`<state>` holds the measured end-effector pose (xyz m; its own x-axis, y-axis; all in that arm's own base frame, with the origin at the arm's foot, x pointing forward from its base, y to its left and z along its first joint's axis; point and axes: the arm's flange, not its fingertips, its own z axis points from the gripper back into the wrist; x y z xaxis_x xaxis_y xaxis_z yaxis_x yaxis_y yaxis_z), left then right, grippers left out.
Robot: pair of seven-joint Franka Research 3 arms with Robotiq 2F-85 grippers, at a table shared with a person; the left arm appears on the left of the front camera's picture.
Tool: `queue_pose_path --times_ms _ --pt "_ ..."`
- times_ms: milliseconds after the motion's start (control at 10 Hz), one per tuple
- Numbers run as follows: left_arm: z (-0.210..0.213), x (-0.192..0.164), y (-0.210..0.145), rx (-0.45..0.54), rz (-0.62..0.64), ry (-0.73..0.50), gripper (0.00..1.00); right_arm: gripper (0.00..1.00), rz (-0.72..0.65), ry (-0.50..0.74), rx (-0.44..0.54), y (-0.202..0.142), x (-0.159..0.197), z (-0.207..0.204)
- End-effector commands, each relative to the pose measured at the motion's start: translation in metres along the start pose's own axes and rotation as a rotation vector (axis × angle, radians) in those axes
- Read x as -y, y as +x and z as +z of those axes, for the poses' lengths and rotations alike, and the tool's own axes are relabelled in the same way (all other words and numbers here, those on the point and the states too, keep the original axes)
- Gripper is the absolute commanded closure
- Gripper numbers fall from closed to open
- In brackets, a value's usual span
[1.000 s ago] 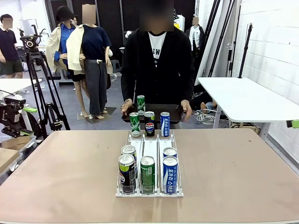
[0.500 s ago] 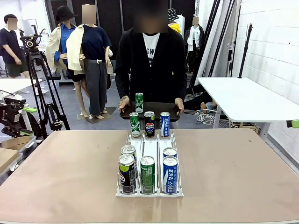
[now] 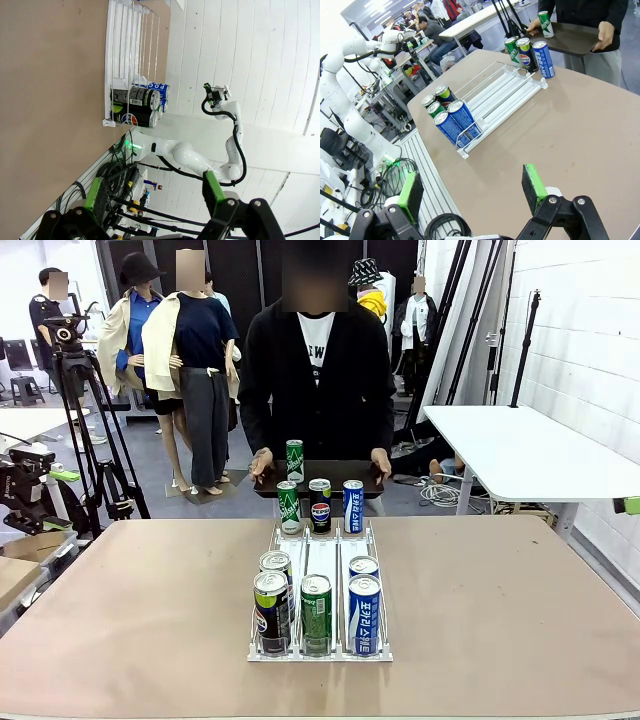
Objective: Retrieve and hand over the desired beverage to the person.
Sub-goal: Pick up another can of the same type that the person held from the Automatic Can Dispenser.
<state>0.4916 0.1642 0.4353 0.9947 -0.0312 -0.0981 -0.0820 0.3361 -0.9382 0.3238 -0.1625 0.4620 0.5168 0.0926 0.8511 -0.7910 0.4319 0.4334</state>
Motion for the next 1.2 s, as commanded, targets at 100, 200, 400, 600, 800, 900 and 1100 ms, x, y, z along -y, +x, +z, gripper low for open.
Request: queue_pose_path --times_ms 100,200,400,600,800,900,1100 --pt "-0.002 0.0 -0.002 0.014 0.0 0.007 0.0 0.0 0.003 0.008 0.015 0.001 0.0 -0.001" --pt "-0.002 0.0 -0.002 0.014 0.0 0.007 0.0 0.0 0.003 0.008 0.015 0.001 0.0 -0.001" --pt "-0.002 0.0 -0.002 0.014 0.0 0.007 0.0 0.0 0.003 0.008 0.015 0.001 0.0 -0.001" --pt "-0.002 0.0 -0.002 0.014 0.0 0.007 0.0 0.0 0.0 0.0 0.0 0.0 0.0 0.0" --pt "-0.002 0.0 -0.002 0.014 0.0 0.007 0.0 0.0 0.027 0.041 0.007 0.012 0.0 -0.002" --pt "-0.002 0.0 -0.002 0.014 0.0 0.007 0.0 0.0 0.05 0.058 0.013 0.019 -0.005 -0.005" --pt "-0.002 0.0 -0.002 0.014 0.0 0.007 0.0 0.0 0.077 0.073 -0.035 0.039 -0.018 -0.019"
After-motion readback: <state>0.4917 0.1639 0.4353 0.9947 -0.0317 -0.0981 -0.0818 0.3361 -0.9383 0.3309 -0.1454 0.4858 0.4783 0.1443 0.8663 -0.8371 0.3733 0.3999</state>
